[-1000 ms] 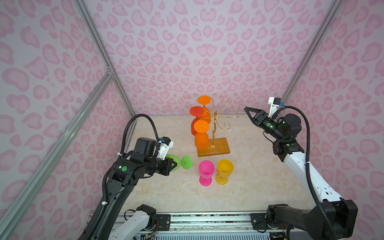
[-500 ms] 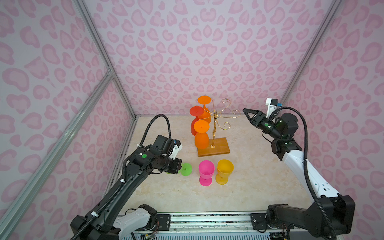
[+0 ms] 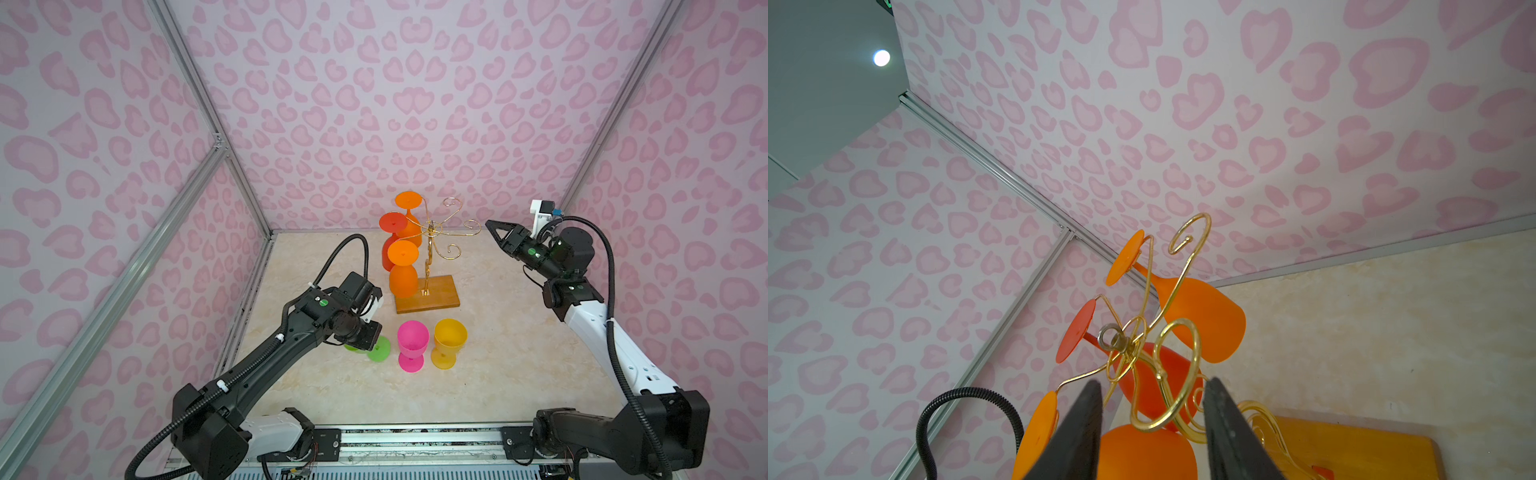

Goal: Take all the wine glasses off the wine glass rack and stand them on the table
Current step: 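Lower the green glass upright onto the table beside the magenta glass with the left gripper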

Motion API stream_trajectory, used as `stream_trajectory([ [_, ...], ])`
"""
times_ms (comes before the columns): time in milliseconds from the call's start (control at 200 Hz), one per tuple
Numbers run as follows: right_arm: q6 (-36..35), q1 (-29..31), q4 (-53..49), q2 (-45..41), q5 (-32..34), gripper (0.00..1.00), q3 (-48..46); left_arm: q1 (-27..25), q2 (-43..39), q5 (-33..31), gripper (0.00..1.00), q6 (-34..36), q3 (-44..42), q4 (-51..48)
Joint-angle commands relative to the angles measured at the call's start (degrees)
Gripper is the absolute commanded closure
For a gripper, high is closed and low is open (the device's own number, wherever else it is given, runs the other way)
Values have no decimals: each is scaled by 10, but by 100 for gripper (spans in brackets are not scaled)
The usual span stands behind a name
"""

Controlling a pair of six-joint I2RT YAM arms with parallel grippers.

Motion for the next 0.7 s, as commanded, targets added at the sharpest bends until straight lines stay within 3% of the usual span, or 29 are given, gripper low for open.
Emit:
stream_trajectory([
  [0,-9,-1,7,-2,-2,59,-3,-10,12,-15,98,-8,10,13],
  [550,-7,-1,4,3,-4,59,-3,-37,55,-35,98,-13,38,-13],
  [695,-6,-1,6,3,-4,59,-3,-43,65,-34,90,-14,47,-18],
])
